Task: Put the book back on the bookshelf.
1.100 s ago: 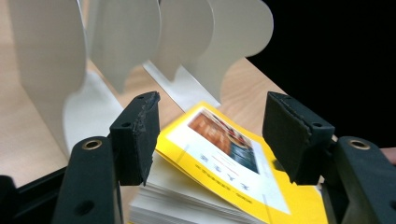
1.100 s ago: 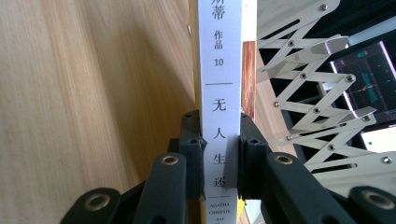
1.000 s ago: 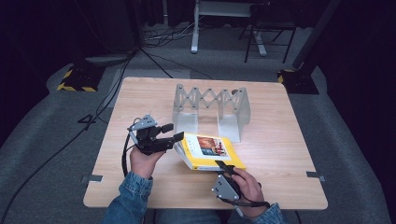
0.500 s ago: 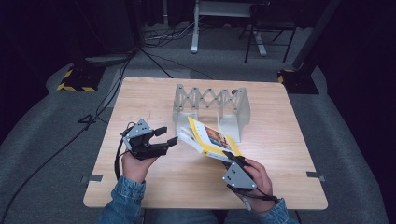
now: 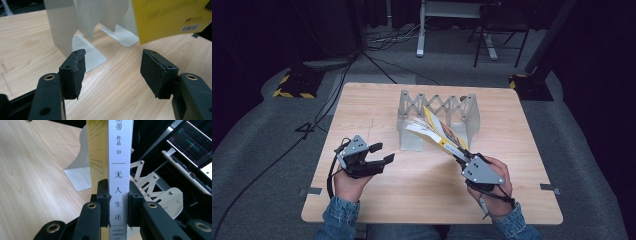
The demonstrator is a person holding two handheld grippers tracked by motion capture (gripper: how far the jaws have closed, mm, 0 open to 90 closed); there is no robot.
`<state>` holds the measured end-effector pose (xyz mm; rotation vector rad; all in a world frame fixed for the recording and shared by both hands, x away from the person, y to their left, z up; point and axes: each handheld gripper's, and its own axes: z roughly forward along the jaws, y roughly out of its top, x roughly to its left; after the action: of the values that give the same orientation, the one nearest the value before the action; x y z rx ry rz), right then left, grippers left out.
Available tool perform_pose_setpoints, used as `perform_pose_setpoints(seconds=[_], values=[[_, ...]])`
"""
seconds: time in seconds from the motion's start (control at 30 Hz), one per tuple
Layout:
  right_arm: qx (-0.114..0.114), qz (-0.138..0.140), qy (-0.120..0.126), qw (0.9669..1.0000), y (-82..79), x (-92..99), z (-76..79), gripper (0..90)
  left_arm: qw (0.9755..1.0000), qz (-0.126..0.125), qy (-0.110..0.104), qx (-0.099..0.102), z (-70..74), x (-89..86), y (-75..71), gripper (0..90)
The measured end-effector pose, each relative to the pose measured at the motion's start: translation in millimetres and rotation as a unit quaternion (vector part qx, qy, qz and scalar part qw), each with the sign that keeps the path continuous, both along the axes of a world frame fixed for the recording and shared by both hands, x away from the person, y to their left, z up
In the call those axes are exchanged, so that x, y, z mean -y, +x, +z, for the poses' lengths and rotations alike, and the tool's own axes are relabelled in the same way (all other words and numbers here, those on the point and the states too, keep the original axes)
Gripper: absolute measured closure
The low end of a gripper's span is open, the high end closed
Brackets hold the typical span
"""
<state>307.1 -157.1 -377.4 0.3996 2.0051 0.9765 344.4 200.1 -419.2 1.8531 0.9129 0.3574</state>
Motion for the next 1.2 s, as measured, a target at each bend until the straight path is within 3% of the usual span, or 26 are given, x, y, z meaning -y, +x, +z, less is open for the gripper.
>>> perform_pose_setpoints(seconds=[0.07,0.13,0.27,0.57,0.77,0.97,1.03,1.2], values=[[0.000,-0.006,0.011,0.9999,3.5,2.5,4.8,76.9,0.9998,0.010,0.019,-0.003,-8.9,2.0,-1.7,39.0],[-0.004,-0.019,0.027,0.9995,8.0,7.2,11.4,76.9,0.9982,0.013,0.058,-0.005,-20.8,7.3,-3.7,39.2],[-0.003,-0.035,0.040,0.9986,12.8,14.6,19.1,76.9,0.9970,0.013,0.077,-0.002,-27.1,7.8,-5.0,39.1],[0.003,-0.069,0.058,0.9959,27.4,27.5,33.0,76.9,0.9959,0.035,0.081,-0.024,-47.5,-3.8,2.5,39.9],[-0.013,-0.079,0.091,0.9926,40.6,29.3,39.4,76.9,0.9930,0.039,0.106,-0.032,-57.8,-5.0,10.3,40.3],[-0.007,-0.103,0.129,0.9863,49.8,21.9,43.2,76.9,0.9899,0.037,0.130,-0.041,-67.6,-0.9,16.7,40.4],[-0.006,-0.106,0.131,0.9857,51.3,21.3,43.3,76.9,0.9885,0.034,0.141,-0.043,-70.0,1.1,17.9,40.4],[-0.012,-0.127,0.153,0.9799,62.2,18.5,42.3,76.9,0.9862,0.030,0.155,-0.049,-74.2,1.1,21.6,39.7]])
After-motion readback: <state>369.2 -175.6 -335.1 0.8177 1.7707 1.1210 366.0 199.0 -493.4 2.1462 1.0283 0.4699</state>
